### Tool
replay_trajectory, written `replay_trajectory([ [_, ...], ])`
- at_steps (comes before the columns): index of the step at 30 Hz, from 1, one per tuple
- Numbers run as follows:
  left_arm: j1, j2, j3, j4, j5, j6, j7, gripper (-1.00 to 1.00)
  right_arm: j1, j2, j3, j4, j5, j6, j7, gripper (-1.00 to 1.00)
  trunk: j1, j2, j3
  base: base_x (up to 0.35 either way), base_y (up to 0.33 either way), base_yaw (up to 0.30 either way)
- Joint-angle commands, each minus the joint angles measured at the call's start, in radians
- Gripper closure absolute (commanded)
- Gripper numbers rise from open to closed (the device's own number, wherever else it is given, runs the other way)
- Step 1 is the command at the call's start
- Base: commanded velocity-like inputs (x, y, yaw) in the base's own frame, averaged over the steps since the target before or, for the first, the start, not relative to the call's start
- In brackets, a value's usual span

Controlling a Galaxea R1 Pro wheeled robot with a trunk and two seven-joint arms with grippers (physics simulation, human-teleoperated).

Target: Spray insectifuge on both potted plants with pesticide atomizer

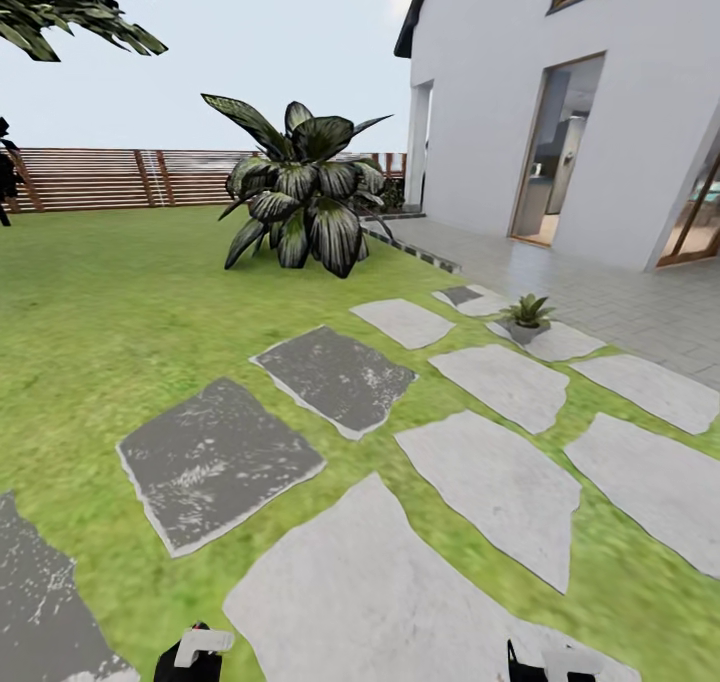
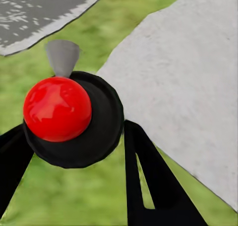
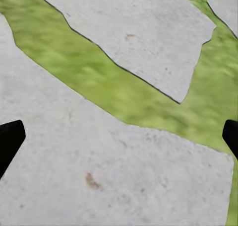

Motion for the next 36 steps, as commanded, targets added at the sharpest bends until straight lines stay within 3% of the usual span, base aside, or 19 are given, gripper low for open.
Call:
replay_trajectory([
  [1, -0.001, 0.000, 0.004, 0.001, -0.008, -0.003, -0.002, 1.00, -0.001, 0.001, -0.004, 0.001, 0.011, -0.002, -0.004, -1.00, 0.000, 0.000, -0.001, 0.313, 0.194, 0.000],
  [36, -0.001, 0.000, 0.004, 0.001, -0.008, -0.003, -0.002, 1.00, -0.001, 0.001, -0.005, -0.002, 0.009, -0.005, -0.009, -1.00, 0.000, 0.000, -0.001, 0.307, 0.202, 0.000],
])
